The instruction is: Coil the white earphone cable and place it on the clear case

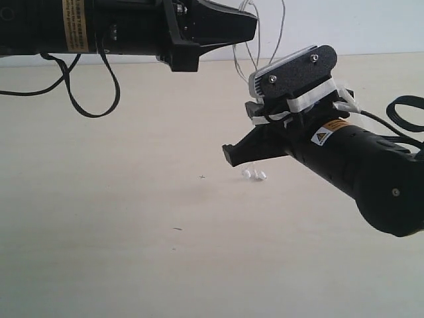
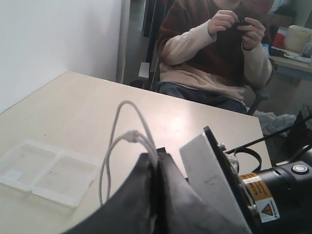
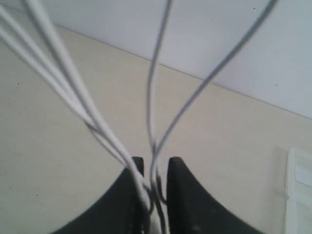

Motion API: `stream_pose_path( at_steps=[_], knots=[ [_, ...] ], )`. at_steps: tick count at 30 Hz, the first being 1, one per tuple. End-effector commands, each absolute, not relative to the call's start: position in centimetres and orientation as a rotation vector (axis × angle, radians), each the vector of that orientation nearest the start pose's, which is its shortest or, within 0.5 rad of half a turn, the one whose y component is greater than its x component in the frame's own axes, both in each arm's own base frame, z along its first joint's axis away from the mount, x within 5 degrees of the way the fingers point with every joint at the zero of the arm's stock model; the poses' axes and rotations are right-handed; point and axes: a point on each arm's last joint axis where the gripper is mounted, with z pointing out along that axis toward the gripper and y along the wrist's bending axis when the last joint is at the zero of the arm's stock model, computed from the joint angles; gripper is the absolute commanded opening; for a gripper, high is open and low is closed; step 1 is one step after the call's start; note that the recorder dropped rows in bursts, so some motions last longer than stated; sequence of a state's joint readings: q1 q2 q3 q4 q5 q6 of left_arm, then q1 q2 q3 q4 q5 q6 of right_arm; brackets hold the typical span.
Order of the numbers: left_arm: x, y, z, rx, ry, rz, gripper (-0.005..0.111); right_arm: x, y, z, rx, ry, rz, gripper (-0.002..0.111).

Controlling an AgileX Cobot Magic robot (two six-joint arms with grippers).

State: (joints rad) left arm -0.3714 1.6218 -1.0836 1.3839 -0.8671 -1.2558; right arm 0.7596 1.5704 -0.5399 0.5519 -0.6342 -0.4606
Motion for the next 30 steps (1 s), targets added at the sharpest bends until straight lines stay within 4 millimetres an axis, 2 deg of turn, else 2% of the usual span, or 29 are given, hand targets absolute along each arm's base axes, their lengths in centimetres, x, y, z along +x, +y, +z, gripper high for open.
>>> stream_pose_path(
  at_steps=[1, 15, 17, 21, 26, 28, 30],
  knots=[
    [29.85, -18.89, 30.58, 0.932, 1.557, -1.002, 0.0, 22.64, 17.56, 18.31, -0.536, 1.867, 0.193, 0.0],
    [29.75, -18.89, 30.39, 0.964, 1.563, -0.988, 0.0, 22.39, 17.54, 17.82, -0.576, 1.919, 0.185, 0.0],
    [29.71, -18.89, 30.31, 0.975, 1.567, -0.984, 0.003, 22.37, 17.45, 17.76, -0.577, 1.93, 0.174, 0.0],
    [29.79, -18.86, 30.26, 0.956, 1.586, -0.989, 0.022, 22.32, 17.43, 17.65, -0.593, 1.94, 0.166, 0.0],
    [29.79, -18.86, 30.26, 0.956, 1.586, -0.989, 0.055, 22.31, 17.41, 17.61, -0.589, 1.946, 0.166, 0.0],
    [29.75, -18.86, 30.2, 0.956, 1.597, -0.994, 0.062, 22.26, 17.4, 17.67, -0.591, 1.949, 0.17, 0.0],
    [29.78, -18.82, 30.04, 0.959, 1.616, -0.985, 0.063, 22.17, 17.32, 18.11, -0.585, 1.939, 0.175, 0.0]
  ],
)
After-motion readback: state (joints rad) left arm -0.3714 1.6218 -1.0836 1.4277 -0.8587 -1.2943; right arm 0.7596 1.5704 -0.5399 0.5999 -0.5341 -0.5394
